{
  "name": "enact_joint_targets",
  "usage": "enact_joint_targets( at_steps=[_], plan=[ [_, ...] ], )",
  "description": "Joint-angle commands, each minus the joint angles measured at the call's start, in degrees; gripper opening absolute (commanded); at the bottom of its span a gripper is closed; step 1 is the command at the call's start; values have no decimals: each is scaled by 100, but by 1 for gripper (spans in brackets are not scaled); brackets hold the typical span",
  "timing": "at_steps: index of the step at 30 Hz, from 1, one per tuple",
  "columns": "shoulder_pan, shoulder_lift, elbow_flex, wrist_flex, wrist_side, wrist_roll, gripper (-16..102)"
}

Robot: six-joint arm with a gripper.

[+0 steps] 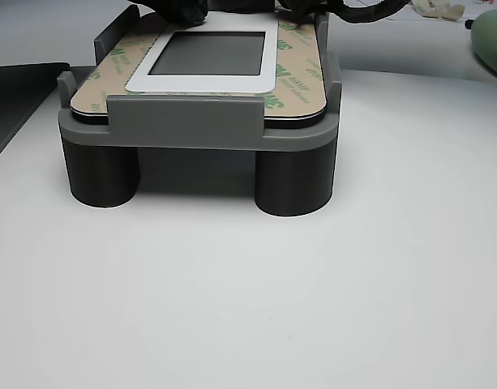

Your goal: Peel off protective film from adhesive tape.

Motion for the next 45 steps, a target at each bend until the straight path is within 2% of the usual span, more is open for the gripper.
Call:
enact_joint_targets(
  at_steps=[1, 45],
  plan=[
    [-18, 132, -158, 0, -18, 53, -11],
    [-35, -97, -413, 123, -62, -26, -11]
  ],
)
